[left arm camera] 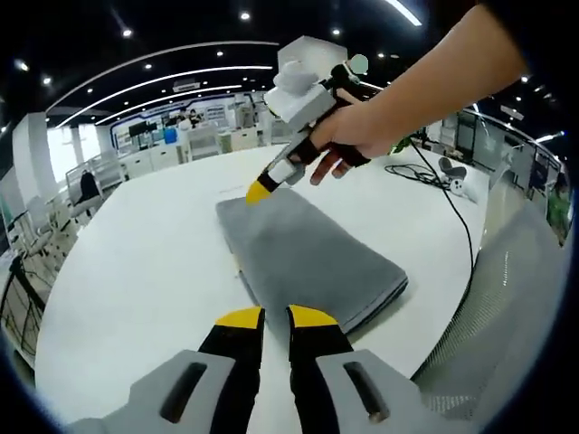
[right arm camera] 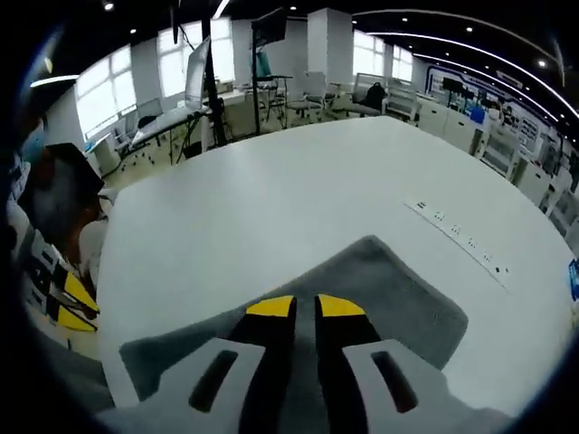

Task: Fold the towel on the table until its edges align and the towel forms a compact rectangular stack.

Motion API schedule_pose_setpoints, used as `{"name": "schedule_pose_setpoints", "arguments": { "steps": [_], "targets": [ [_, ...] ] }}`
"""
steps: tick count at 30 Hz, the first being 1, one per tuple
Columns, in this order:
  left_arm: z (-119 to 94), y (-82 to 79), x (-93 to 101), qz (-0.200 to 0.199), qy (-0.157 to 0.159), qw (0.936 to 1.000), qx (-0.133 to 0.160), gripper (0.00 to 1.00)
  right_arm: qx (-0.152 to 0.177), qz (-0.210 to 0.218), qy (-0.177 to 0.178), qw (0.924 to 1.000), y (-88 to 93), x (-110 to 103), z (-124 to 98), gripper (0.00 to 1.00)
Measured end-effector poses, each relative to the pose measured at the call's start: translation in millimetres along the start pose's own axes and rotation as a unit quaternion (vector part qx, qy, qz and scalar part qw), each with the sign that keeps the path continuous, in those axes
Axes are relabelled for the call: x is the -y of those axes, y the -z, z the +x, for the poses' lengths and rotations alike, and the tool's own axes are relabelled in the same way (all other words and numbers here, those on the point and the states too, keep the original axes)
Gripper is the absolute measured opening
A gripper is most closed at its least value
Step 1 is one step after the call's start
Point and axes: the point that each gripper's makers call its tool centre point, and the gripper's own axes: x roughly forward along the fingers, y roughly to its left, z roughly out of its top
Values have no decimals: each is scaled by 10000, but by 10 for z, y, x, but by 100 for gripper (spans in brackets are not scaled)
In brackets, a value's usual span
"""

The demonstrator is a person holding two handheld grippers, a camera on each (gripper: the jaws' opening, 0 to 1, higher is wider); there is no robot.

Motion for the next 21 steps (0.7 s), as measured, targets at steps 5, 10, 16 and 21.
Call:
{"name": "schedule_pose_setpoints", "arguments": {
  "steps": [5, 10, 16, 21],
  "targets": [
    [-48, 11, -61, -7, -44, 10000, 24, 10, -102, -153, -180, 9997, 80, -171, 62, 6],
    [-84, 24, -111, -8, -98, 10000, 0, 10, -231, -238, -374, 9988, 183, -293, 162, 6],
    [-86, 15, -172, -36, -147, 9999, 16, 10, -492, -552, -537, 9958, 319, -428, 283, 6],
    [-91, 40, -177, -54, -138, 9999, -14, 10, -551, -591, -690, 9943, 328, -615, 321, 6]
  ]
}}
